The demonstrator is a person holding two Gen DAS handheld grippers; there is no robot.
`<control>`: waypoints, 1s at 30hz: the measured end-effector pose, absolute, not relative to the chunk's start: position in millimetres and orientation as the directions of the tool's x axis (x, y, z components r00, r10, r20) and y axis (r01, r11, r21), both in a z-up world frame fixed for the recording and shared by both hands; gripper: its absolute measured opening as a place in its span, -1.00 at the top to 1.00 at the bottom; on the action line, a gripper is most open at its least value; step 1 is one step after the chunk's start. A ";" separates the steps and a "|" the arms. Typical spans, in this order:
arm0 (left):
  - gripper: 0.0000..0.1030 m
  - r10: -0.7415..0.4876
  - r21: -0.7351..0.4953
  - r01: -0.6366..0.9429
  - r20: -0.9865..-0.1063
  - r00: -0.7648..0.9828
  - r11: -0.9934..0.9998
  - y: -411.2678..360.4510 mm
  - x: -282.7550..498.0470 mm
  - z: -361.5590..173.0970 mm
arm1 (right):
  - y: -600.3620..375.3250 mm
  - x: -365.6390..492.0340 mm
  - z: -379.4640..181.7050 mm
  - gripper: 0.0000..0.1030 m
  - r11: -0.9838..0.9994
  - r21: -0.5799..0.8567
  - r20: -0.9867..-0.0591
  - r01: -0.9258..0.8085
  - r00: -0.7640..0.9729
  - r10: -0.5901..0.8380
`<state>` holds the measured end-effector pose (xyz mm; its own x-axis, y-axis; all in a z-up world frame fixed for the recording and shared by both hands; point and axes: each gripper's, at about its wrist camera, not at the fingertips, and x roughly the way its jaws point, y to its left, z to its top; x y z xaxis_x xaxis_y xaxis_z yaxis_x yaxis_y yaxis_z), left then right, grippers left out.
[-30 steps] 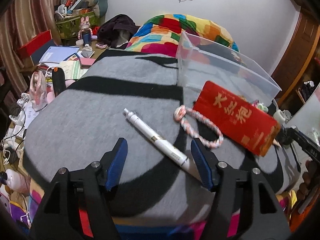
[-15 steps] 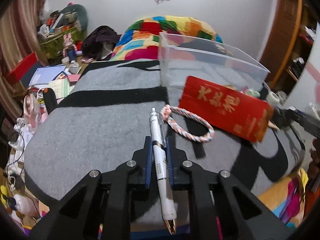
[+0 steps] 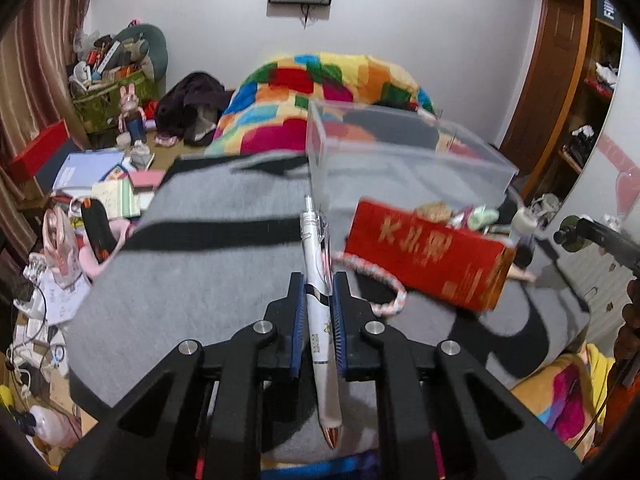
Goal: Organize objects
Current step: 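Carry the pen and green bottle into the clear box and release both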
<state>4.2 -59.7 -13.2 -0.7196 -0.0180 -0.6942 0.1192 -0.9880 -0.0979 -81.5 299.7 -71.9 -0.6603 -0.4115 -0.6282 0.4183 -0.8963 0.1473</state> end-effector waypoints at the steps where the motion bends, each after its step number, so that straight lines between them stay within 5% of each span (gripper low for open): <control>1: 0.76 -0.015 -0.101 0.115 -0.682 -0.731 -0.988 -60.9 2.6 -6.8 | 298.8 -81.2 -64.4 0.01 -0.894 0.153 -0.611 0.422 -0.670 -0.421; 18: 0.76 0.017 -0.150 0.069 -0.505 -0.863 -0.986 -66.2 -49.5 74.0 | 218.5 -130.5 -18.3 0.01 -0.865 0.158 -0.532 0.476 -0.697 -0.481; 30: 0.76 0.000 -0.150 0.079 -0.469 -0.883 -0.985 -60.9 -112.9 79.0 | 180.4 -180.0 -44.9 0.01 -0.882 0.125 -0.635 0.454 -0.647 -0.423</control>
<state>-112.9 -60.9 79.0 -0.8833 0.0002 -0.4688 0.0794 -0.9855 -0.1500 -180.0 180.4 -44.9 -0.6466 -0.4227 -0.6350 0.4543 -0.8821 0.1245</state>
